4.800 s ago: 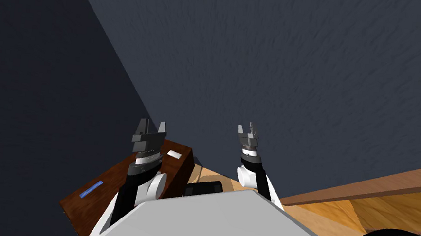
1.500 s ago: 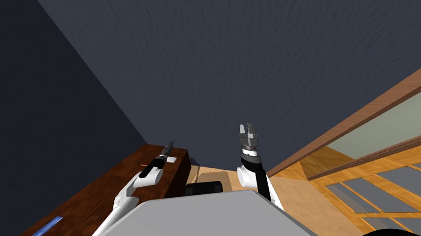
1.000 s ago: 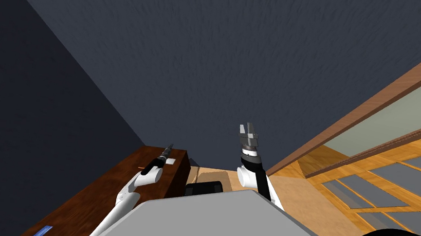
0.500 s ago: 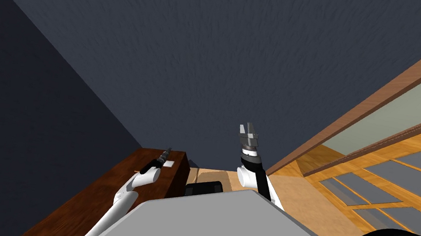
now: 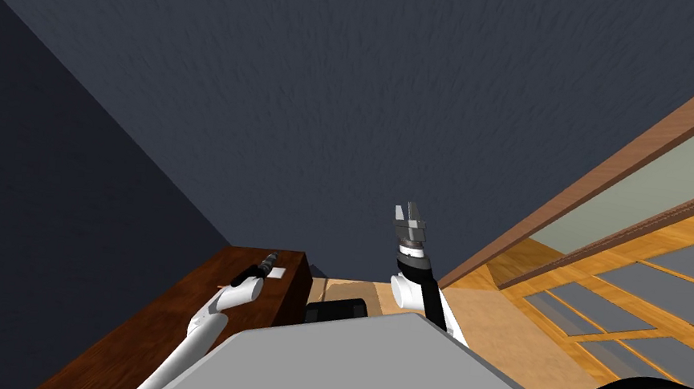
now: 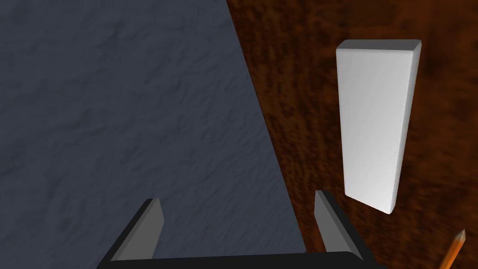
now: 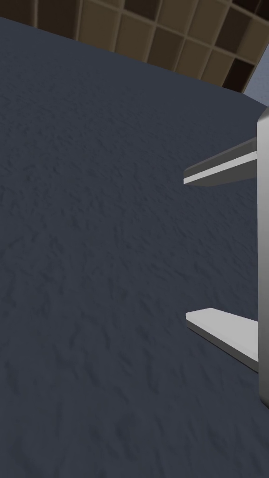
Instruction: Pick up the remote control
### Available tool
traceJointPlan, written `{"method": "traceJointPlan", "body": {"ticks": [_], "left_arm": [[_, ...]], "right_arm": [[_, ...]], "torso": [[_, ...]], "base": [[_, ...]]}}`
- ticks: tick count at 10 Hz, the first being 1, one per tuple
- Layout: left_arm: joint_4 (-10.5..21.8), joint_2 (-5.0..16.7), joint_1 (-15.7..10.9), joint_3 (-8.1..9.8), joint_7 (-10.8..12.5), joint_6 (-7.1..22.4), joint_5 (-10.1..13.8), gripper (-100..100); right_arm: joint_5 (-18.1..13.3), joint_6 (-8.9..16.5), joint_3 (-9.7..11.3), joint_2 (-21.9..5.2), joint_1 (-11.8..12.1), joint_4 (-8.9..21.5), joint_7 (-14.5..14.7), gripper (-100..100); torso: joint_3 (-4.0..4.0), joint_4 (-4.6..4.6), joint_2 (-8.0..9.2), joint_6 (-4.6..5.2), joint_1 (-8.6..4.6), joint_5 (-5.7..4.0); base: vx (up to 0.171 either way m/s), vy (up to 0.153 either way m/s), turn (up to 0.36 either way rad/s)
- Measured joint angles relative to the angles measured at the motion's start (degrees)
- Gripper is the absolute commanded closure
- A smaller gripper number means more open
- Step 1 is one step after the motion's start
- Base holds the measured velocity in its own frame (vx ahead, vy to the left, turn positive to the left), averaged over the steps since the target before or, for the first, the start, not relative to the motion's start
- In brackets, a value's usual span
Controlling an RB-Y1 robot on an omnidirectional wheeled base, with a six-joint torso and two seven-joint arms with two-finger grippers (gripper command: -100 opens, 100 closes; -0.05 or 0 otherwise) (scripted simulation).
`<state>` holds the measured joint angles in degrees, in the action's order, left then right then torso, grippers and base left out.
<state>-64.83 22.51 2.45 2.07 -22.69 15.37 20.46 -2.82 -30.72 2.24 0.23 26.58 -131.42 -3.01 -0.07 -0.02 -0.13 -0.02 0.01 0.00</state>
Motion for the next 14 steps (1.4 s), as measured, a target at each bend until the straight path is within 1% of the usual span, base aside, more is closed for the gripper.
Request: {"method": "traceJointPlan", "body": {"ticks": [2, 3, 4, 5, 6, 7, 8, 9, 10, 11, 12, 13, 14], "left_arm": [[2.3, 0.5, -1.0, 0.18, -1.2, 2.4, 0.9, -100], [3.3, 0.5, -1.2, 0.37, -1.7, 3.5, 1.0, -100], [4.2, 0.6, -1.5, 0.29, -1.9, 3.7, 1.2, -100], [6.2, 1.0, -2.4, 0.07, -2.5, 4.3, 2.1, -100], [7.1, 1.2, -2.6, 0.13, -3.0, 5.2, 2.4, -100], [8.8, 1.6, -3.4, 0.08, -3.7, 6.6, 3.2, -100], [10.7, 2.0, -4.0, -0.19, -4.4, 7.1, 4.2, -100], [13.7, 2.2, -4.9, -0.47, -5.4, 7.5, 5.2, -100], [13.9, 2.2, -4.9, -0.19, -5.7, 8.7, 5.0, -100], [16.2, 2.4, -5.7, -0.38, -6.6, 9.7, 6.0, -100], [16.5, 2.5, -5.7, -0.24, -7.0, 10.7, 6.1, -100], [17.7, 2.6, -6.2, -0.13, -7.4, 12.1, 6.4, -100], [19.8, 2.8, -7.4, -0.18, -8.2, 13.7, 7.1, -100]], "right_arm": [[0.0, 0.0, 0.0, 0.0, 0.0, 0.0, 0.0, 0], [0.0, 0.0, 0.0, 0.0, 0.0, 0.0, 0.0, 0], [0.0, 0.0, 0.0, 0.0, 0.0, 0.0, 0.0, 0], [0.0, 0.0, 0.0, 0.0, 0.0, 0.0, 0.0, 0], [0.0, 0.0, 0.0, 0.0, 0.0, 0.0, 0.0, 0], [0.0, 0.0, 0.0, 0.0, 0.0, 0.0, 0.0, 0], [0.0, 0.0, 0.0, 0.0, 0.0, 0.0, 0.0, 0], [0.0, 0.0, 0.0, 0.0, 0.0, 0.0, 0.0, 0], [0.0, 0.0, 0.0, 0.0, 0.0, 0.0, 0.0, 0], [0.0, 0.0, 0.0, 0.0, 0.0, 0.0, 0.0, 0], [0.0, 0.0, 0.0, 0.0, 0.0, 0.0, 0.0, 0], [0.0, 0.0, 0.0, 0.0, 0.0, 0.0, 0.0, 0], [0.0, 0.0, 0.0, 0.0, 0.0, 0.0, 0.0, 0]], "torso": [[-0.03, -0.01, -0.05, 0.0, 0.02, 0.0], [-0.04, -0.02, -0.06, -0.02, 0.03, 0.01], [-0.01, -0.01, -0.01, -0.01, 0.01, 0.0], [-0.02, -0.01, -0.04, 0.0, 0.02, 0.0], [-0.02, -0.01, -0.03, -0.02, 0.01, 0.0], [-0.04, -0.01, -0.07, 0.0, 0.02, 0.0], [-0.04, -0.02, -0.06, -0.02, 0.02, 0.0], [-0.06, -0.03, -0.11, -0.01, 0.03, 0.01], [-0.05, -0.02, -0.08, -0.01, 0.01, 0.0], [-0.07, -0.03, -0.12, -0.01, 0.01, 0.0], [-0.06, -0.02, -0.09, -0.01, 0.0, 0.0], [-0.07, -0.03, -0.12, -0.01, -0.01, 0.0], [-0.11, -0.04, -0.19, 0.0, -0.02, 0.0]], "base": [[0.044, 0.011, -0.028], [0.025, 0.006, 0.007], [0.037, 0.007, -0.033], [0.039, 0.007, -0.024], [0.047, 0.008, -0.026], [0.046, 0.009, -0.02], [0.059, 0.012, -0.028], [0.051, 0.008, -0.013], [0.063, 0.005, -0.019], [0.051, 0.006, -0.016], [0.063, 0.004, -0.024], [0.083, 0.001, -0.03], [0.099, 0.013, -0.028]]}}
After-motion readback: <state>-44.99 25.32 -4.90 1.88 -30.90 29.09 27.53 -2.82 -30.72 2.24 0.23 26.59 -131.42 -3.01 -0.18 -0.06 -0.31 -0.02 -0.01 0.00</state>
